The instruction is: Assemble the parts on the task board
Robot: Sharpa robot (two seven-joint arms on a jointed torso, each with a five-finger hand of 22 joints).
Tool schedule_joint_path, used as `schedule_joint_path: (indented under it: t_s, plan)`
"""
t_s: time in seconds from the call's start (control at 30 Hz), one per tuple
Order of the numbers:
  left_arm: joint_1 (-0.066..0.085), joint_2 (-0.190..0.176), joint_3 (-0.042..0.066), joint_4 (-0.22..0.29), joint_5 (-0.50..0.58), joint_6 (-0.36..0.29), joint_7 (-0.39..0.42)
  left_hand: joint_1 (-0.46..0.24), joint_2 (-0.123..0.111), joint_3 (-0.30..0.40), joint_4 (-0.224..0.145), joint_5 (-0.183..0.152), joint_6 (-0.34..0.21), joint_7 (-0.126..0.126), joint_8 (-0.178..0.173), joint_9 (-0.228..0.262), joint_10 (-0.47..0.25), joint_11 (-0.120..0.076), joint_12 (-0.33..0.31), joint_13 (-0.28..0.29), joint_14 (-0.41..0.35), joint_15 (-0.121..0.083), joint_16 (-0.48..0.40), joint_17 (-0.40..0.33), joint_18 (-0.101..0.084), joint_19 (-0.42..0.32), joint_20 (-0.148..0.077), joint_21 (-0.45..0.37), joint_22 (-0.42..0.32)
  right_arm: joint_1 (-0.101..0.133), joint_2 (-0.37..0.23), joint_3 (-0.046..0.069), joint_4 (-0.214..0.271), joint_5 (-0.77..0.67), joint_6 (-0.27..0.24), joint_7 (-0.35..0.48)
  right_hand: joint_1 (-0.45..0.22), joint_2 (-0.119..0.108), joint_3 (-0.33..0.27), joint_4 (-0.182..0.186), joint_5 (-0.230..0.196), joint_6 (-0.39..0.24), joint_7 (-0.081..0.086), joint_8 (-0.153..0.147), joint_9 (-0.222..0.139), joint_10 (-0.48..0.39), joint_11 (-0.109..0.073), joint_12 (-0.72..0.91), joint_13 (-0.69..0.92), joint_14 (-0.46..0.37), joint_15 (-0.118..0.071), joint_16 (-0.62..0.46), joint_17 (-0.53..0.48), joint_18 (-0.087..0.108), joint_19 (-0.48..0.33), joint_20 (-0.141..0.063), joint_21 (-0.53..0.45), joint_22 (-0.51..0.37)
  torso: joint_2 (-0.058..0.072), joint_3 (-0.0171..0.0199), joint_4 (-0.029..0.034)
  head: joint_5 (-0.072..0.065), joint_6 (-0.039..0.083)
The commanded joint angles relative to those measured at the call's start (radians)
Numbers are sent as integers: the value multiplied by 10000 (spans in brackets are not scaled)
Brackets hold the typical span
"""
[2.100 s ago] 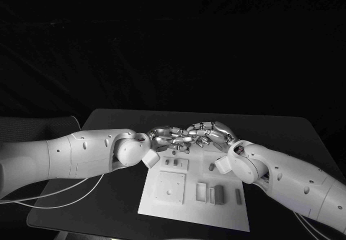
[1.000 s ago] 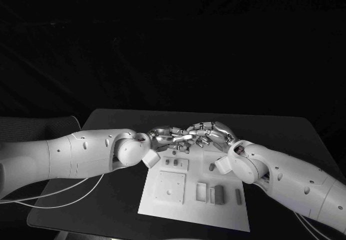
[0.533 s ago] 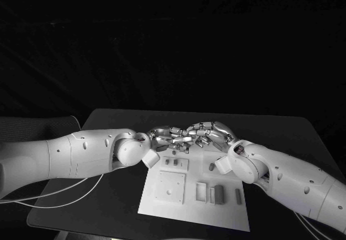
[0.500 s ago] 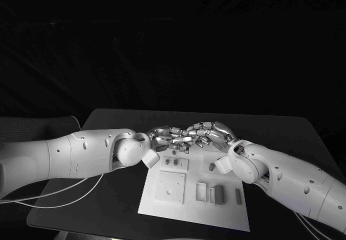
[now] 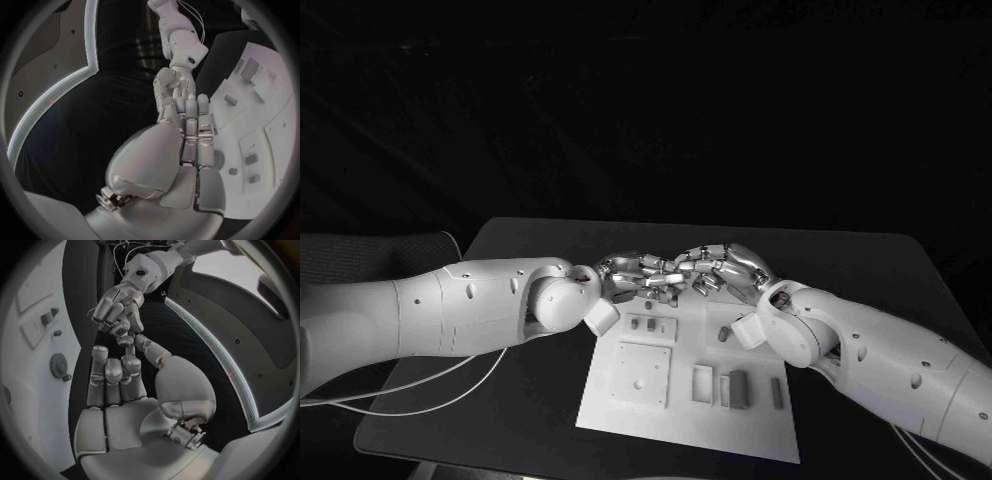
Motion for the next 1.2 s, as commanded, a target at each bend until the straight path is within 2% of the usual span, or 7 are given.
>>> schedule_joint_path:
  t_s: [0.03, 0.23, 0.47, 0.6, 1.03, 1.2]
  plan:
    - [26, -11, 26, -9, 39, 80, 212, -53, 805, 54, -1, 31, 35, 32, 41, 15, 33, 6, -4, -17, 33, -14, 55, -10, 30, 37, -14, -25, -9, -26, -33, -14, -18, -131, 152, -77, 16, 127, 64, -15, 28, 121, 38, 117, 159, -70, -15, 70, 10, 10, -58, 50, 11, 150, -50, 17, 8, 125, 0, 1, 3, 2, -12]
    - [26, -12, 26, -10, 39, 122, 141, -117, 911, 161, -9, 31, -43, 91, -5, 2, -12, 37, -46, -47, 20, -14, 53, -17, 33, 14, -18, -32, -18, -26, -52, -14, -19, -132, 150, -79, 11, 124, 70, -15, 27, 120, 38, 117, 161, -70, -15, 70, 10, 9, -59, 51, 11, 150, -50, 17, 9, 126, 0, 3, -1, 10, -13]
    - [26, -8, 26, -17, 6, 266, 12, -217, 1169, 330, -11, 31, -256, 245, -125, -36, -216, 123, -141, -97, -37, 11, 44, -24, 36, -65, -3, -40, -23, -26, -71, -14, -21, -133, 182, -97, 6, 122, 77, -14, 27, 120, 37, 117, 164, -69, -15, 70, 11, 9, -59, 52, 11, 150, -50, 17, 11, 127, 0, 6, -3, 12, -19]
    - [26, -4, 26, -14, -116, 290, 2, -294, 1240, 371, -8, 30, -348, 324, -175, -51, -330, 169, -179, -112, -64, 27, 45, -24, 41, -102, 10, -35, -15, -26, -76, -14, -19, -139, 191, -101, 4, 122, 81, -15, 27, 120, 37, 117, 165, -69, -16, 71, 11, 9, -60, 53, 12, 150, -50, 17, 12, 127, 2, 4, -3, 9, -22]
    - [26, 3, 26, -3, -143, 201, -136, -829, 865, 262, 7, 29, -447, 414, -213, -45, -436, 228, -147, -90, -65, 40, 75, -21, 55, -90, 28, 4, 32, -26, -81, -14, -11, -149, 202, -101, -1, 121, 93, -15, 26, 121, 36, 118, 169, -68, -17, 72, 12, 9, -61, 54, 12, 150, -50, 16, 14, 128, 1, 3, 2, -4, -27]
    - [26, 6, 26, -2, -142, 221, -133, -1516, 717, 265, 7, 29, -593, 503, -276, -53, -596, 287, -139, -82, -69, 44, 79, -34, 74, -79, 30, 6, 52, -26, -81, -14, -12, -149, 206, -101, -4, 121, 98, -15, 26, 121, 36, 119, 171, -68, -17, 72, 13, 9, -61, 55, 12, 150, -50, 15, 15, 129, 0, 1, 2, 1, -33]
